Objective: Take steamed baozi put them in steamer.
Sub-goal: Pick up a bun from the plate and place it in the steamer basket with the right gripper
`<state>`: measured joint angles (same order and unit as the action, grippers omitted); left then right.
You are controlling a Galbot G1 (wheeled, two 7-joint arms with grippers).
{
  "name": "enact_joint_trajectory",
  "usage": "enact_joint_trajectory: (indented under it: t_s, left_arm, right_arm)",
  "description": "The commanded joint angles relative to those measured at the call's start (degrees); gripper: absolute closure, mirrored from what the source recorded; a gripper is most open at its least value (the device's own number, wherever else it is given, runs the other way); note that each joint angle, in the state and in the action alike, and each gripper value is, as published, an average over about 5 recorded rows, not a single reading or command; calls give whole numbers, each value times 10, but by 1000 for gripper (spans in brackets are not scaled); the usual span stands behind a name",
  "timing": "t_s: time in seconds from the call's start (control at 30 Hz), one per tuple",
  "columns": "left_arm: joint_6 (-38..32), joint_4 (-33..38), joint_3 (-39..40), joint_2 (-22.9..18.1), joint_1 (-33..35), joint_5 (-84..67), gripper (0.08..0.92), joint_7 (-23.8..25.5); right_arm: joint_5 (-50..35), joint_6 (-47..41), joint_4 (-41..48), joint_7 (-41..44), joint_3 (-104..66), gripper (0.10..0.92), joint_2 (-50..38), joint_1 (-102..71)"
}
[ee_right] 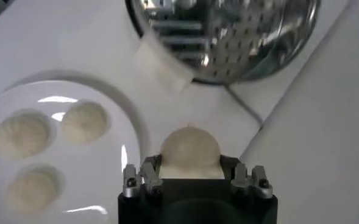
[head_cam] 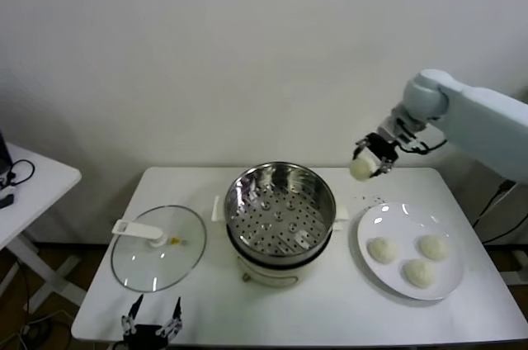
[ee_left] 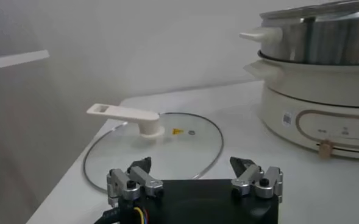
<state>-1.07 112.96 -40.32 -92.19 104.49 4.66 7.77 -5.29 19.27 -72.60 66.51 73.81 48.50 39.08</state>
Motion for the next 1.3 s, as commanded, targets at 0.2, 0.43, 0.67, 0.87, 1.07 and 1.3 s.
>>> enact_joint_trajectory:
  t_s: [0.2,0.43,0.67,0.87,1.07,1.3]
  left_arm:
    - [-3,-1,3,-4,-3,0,177,-3]
    - [-3,2,6,-3,0,0,177,-4]
    - [-3,0,2,0,-2,-3,177,-4]
    - [-4,-7,2,1,-6,-4,177,-5]
    - [-4,-10,2,1,-8,-5,177,-5]
    - [-4,-14,2,1,-11,-6,177,-5]
  right_arm:
    - [39,125,-22,-50,70,364,155,36]
    - [123,162,65,-60,46,364,228,-46]
    - [160,188,152,-61,26,364,278,-98]
    - [172,206,206,-65,14,364,306,-119]
    - [174,215,224,-60,13,364,316,-124]
    - [171,220,229,-55,14,364,318,-128]
